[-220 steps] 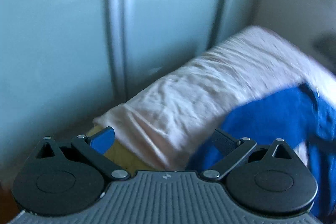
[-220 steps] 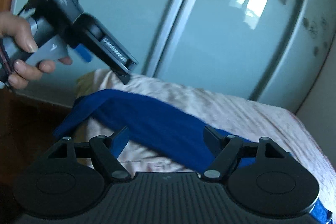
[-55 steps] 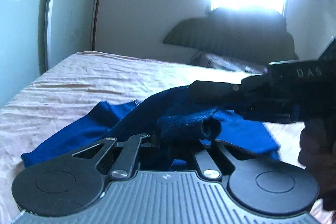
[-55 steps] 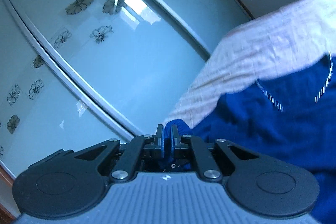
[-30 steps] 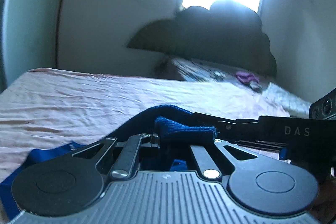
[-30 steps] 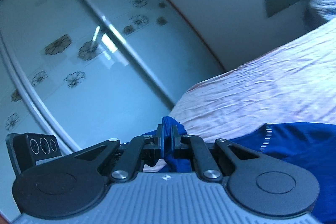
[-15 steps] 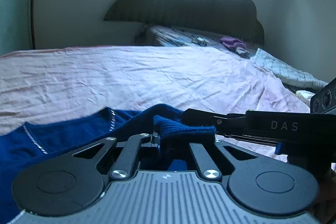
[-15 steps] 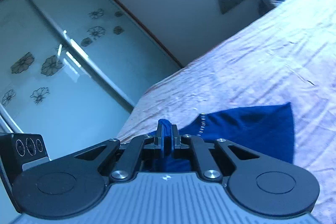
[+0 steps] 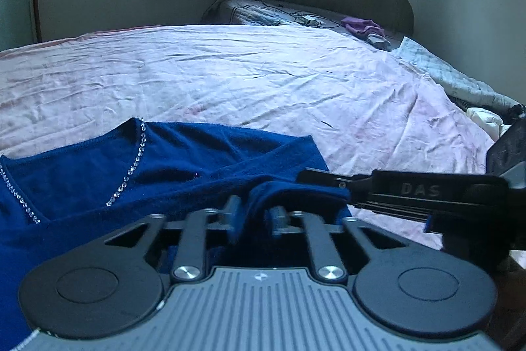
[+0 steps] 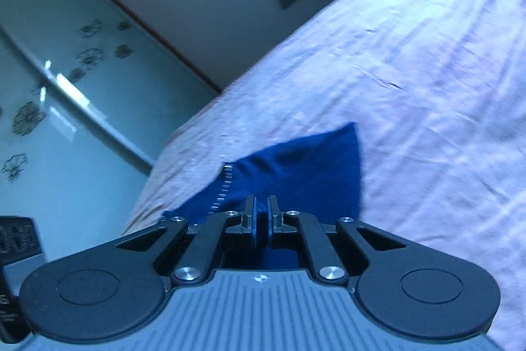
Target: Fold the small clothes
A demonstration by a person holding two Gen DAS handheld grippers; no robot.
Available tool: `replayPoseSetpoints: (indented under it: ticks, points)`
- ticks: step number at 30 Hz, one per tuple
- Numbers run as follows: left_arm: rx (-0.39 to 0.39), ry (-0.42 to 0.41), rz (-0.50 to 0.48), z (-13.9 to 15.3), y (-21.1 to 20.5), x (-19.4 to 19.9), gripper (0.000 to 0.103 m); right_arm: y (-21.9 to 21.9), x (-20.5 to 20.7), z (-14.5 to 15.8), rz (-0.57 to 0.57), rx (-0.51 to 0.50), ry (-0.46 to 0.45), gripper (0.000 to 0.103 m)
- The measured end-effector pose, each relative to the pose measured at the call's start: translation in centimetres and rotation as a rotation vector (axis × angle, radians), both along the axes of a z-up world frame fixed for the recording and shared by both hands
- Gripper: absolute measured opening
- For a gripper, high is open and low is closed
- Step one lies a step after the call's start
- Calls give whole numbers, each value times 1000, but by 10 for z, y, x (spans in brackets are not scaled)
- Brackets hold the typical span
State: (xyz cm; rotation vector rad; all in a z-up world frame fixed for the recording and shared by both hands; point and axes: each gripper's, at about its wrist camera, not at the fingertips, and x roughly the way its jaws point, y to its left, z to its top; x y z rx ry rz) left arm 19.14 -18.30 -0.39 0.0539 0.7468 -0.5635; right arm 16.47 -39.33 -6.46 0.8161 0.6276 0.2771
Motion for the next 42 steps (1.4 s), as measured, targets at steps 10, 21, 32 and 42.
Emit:
replayPoseSetpoints:
  ticks: [10,21,32,42]
  points:
    - [103,-174,10,31,49,-50,80,-11,-11,-9,-93,-54,61,8]
    - [146,-184,155,25,174,-99,82,11,-50,16,7,74,-40,74]
    - [84,-184,219,27,188,-74,85,58,-55,10,152,239,17,73]
    - [183,-140,205,-1,167,-58,86,37,-1,-19,-140,198,108,31]
